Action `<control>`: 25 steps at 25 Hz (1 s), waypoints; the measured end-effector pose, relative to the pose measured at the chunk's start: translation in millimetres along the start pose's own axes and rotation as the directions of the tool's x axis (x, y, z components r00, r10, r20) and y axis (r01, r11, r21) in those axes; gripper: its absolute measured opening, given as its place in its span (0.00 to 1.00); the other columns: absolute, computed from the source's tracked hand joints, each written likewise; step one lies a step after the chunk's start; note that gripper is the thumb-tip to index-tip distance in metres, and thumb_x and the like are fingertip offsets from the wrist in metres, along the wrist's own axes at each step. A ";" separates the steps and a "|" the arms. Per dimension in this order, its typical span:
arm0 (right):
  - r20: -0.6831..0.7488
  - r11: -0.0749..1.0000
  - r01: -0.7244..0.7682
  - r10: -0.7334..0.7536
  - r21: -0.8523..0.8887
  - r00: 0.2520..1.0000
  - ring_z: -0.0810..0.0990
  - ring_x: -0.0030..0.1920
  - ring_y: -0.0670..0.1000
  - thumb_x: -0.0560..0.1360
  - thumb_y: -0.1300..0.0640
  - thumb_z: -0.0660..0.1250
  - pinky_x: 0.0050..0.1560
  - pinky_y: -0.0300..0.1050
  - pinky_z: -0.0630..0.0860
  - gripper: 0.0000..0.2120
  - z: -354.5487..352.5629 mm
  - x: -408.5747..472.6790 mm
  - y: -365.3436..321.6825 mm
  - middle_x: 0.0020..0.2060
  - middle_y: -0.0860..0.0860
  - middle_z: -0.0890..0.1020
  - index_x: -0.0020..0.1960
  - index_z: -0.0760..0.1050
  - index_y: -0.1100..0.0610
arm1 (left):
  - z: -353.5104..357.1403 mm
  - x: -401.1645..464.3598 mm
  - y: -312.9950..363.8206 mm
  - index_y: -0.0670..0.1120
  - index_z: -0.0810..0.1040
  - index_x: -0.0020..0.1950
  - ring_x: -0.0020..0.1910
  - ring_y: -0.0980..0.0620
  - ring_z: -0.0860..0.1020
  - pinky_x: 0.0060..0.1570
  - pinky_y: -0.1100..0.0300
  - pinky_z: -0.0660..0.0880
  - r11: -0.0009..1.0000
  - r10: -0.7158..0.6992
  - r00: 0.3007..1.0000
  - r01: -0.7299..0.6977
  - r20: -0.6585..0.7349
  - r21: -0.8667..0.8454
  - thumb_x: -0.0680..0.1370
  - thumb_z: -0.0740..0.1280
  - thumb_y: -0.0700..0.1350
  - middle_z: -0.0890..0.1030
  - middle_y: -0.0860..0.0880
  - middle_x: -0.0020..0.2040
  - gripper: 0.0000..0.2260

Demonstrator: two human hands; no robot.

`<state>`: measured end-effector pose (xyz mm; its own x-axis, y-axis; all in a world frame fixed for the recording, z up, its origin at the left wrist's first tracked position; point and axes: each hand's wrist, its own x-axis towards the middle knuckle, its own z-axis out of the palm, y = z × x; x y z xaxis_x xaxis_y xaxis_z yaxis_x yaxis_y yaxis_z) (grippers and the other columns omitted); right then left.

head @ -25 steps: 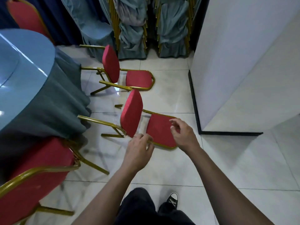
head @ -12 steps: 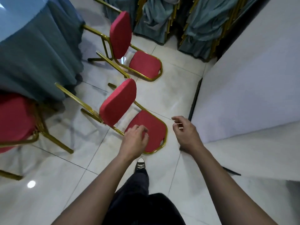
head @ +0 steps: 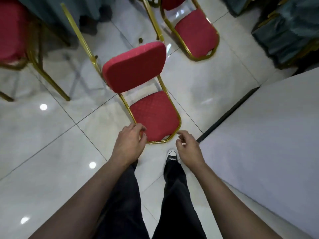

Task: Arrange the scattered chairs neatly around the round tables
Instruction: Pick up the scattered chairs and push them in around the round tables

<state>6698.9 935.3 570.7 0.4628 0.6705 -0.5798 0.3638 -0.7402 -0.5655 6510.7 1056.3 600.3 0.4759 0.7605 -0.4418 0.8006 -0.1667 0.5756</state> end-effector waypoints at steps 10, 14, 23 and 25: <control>0.075 0.973 -0.204 0.213 -0.108 0.974 0.80 0.49 0.54 0.80 0.55 0.64 0.50 0.46 0.75 0.13 122.7 282.8 271.0 0.54 0.53 0.81 0.64 0.75 0.51 | 292.6 85.0 -161.2 0.49 0.69 0.72 0.61 0.43 0.75 0.62 0.47 0.72 0.932 -0.341 0.937 0.348 0.074 -0.105 0.79 0.64 0.42 0.75 0.44 0.64 0.20; -0.010 0.976 -0.203 0.202 -0.081 0.979 0.78 0.56 0.56 0.79 0.51 0.65 0.53 0.48 0.75 0.20 177.3 389.2 361.0 0.61 0.55 0.78 0.70 0.70 0.52 | 403.0 168.8 -246.7 0.48 0.63 0.77 0.64 0.38 0.73 0.62 0.47 0.69 0.914 -0.384 0.922 0.386 0.040 -0.122 0.80 0.63 0.43 0.72 0.38 0.66 0.25; -0.060 0.908 -0.358 0.378 0.216 0.924 0.77 0.59 0.55 0.75 0.41 0.67 0.64 0.57 0.75 0.24 225.9 517.8 420.8 0.64 0.52 0.78 0.66 0.75 0.53 | 516.2 263.2 -321.4 0.69 0.50 0.79 0.47 0.53 0.77 0.52 0.60 0.75 0.656 -0.632 0.775 0.532 -0.005 -0.536 0.81 0.62 0.46 0.76 0.49 0.58 0.33; -0.002 0.858 -0.406 0.428 0.314 0.904 0.77 0.58 0.54 0.74 0.38 0.68 0.64 0.58 0.75 0.30 227.6 513.7 408.6 0.62 0.51 0.78 0.69 0.73 0.55 | 508.0 257.8 -318.0 0.69 0.50 0.78 0.51 0.57 0.76 0.60 0.56 0.73 0.602 -0.651 0.759 0.527 0.014 -0.600 0.82 0.62 0.47 0.74 0.52 0.61 0.32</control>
<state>6901.3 988.8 -91.7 0.5755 0.2894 -0.7649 -0.1291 -0.8914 -0.4344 6563.8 986.5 -46.2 -0.1545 0.6770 -0.7196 0.5142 0.6770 0.5265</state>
